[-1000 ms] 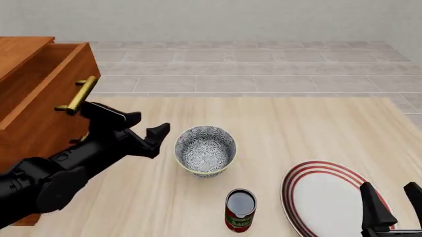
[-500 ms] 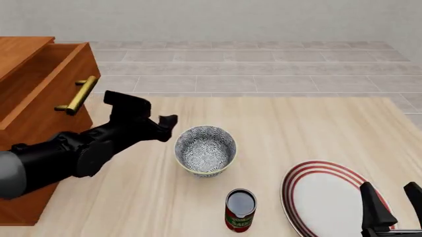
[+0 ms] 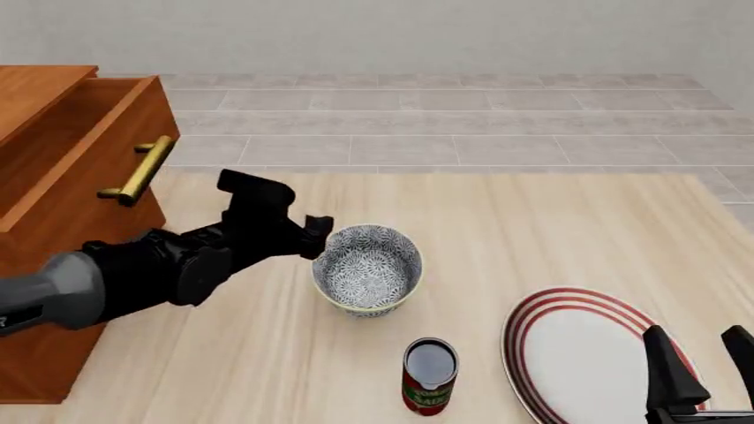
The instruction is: Put the bowl on top of the cabinet.
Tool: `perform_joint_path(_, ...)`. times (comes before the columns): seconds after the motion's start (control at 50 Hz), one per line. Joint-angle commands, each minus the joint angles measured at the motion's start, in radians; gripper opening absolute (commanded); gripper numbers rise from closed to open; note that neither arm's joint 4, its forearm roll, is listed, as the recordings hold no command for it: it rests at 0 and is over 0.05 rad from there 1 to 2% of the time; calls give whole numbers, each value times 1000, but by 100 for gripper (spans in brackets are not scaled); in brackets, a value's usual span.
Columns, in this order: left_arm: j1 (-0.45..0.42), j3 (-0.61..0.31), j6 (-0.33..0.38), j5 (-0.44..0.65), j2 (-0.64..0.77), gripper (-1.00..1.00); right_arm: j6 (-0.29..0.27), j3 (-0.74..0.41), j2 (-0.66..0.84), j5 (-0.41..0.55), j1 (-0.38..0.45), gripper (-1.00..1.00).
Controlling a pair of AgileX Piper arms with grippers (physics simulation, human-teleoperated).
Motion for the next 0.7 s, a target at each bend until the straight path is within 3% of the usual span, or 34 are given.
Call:
perform_joint_path(0.02,-15,-37,1,2,60,100,0,0,0,0,0,100)
perform_joint_path(0.28,32,-123,-18,6,184,100,0,0,0,0,0,100)
perform_joint_path(0.7,2,-91,6,-22,214,100,0,0,0,0,0,100)
